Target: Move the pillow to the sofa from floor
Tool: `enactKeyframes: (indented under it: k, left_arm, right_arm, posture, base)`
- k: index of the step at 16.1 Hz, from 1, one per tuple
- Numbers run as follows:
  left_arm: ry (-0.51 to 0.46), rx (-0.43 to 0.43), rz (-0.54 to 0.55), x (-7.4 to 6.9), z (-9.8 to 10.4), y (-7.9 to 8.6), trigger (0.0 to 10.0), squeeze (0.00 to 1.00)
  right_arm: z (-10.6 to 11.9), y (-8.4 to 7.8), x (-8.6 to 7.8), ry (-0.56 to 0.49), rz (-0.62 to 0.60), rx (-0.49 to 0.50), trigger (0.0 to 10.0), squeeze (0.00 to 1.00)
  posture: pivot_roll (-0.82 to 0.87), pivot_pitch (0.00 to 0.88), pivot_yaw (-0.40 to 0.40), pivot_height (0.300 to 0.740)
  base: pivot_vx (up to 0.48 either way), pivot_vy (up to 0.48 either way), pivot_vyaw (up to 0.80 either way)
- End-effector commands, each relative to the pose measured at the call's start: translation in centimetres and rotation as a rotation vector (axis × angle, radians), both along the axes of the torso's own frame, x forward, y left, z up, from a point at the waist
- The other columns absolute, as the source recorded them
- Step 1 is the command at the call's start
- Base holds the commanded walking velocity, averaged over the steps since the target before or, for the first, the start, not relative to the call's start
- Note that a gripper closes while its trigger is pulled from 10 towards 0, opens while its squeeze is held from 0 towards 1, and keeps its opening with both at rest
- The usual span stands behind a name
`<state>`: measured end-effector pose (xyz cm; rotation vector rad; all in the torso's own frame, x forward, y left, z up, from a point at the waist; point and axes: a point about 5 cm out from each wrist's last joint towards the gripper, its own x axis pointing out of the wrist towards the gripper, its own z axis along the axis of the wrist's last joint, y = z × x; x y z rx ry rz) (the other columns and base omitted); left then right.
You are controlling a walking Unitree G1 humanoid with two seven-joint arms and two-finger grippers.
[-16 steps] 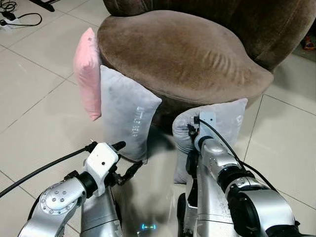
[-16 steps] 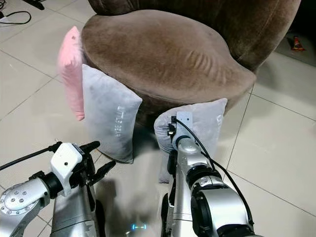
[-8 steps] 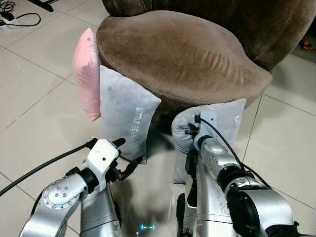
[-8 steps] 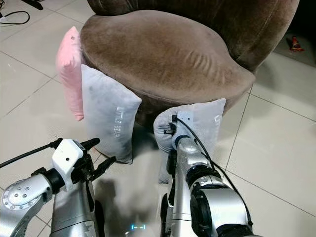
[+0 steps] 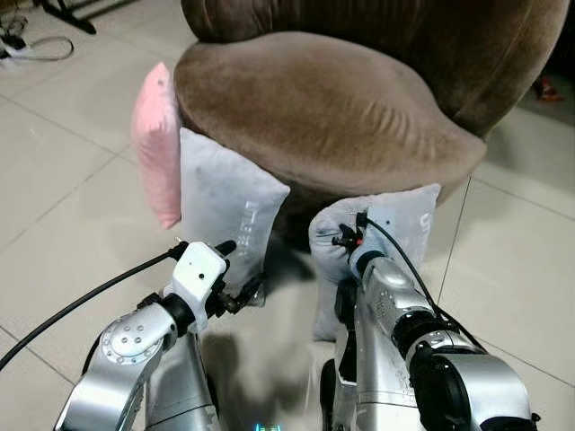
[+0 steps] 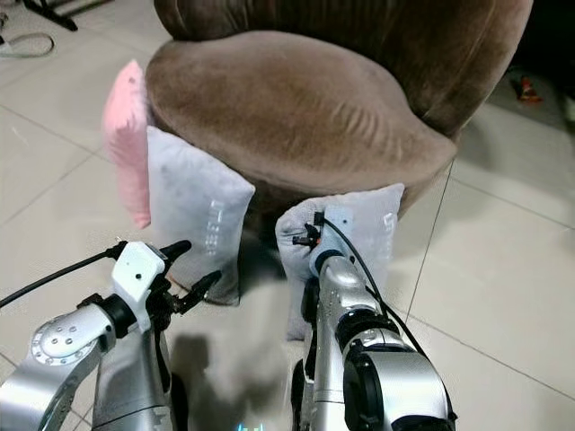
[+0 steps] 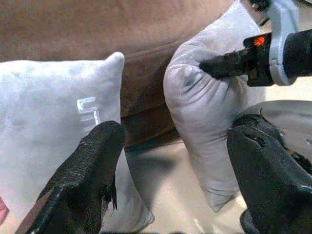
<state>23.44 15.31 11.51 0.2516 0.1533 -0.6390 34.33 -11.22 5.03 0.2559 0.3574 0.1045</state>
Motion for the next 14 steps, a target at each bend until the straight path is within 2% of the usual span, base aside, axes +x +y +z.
enactKeyframes:
  k: [1, 4, 8, 10, 14]
  left_arm:
    - [-0.008, 0.004, -0.001, 0.2, -0.2, -0.2, 10.0, 0.0]
    - [-0.042, -0.012, 0.031, 0.7, 0.0, -0.2, 10.0, 0.0]
    - [-0.052, -0.024, 0.038, 1.1, -0.3, -0.5, 10.0, 0.0]
    - [-0.066, -0.027, 0.049, 1.2, -0.3, -0.6, 10.0, 0.0]
    - [-0.099, -0.02, 0.105, 0.9, -0.2, -0.1, 10.0, 0.0]
  right_arm:
    - [1.0, -0.5, 0.5, -0.071, -0.048, 0.104, 0.0, 0.0]
    - [2.7, -2.1, 0.7, -0.202, -0.104, 0.231, 0.0, 0.0]
    - [5.1, -3.3, -0.7, -0.352, -0.065, 0.249, 0.0, 0.0]
    - [7.5, -4.2, -3.2, -0.43, -0.057, 0.264, 0.0, 0.0]
    - [9.8, -3.7, -7.1, -0.457, -0.015, 0.247, 0.0, 0.0]
  posture:
    - [0.07, 0.034, -0.045, 0.427]
    - [0.04, 0.001, -0.031, 0.427]
    - [0.01, 0.0, -0.017, 0.427]
    - [-0.01, 0.0, -0.012, 0.427]
    - [-0.02, 0.0, -0.004, 0.427]
  base:
    - [0.0, 0.0, 0.0]
    - [0.0, 0.0, 0.0]
    - [0.0, 0.0, 0.0]
    - [0.0, 0.0, 0.0]
    - [0.0, 0.0, 0.0]
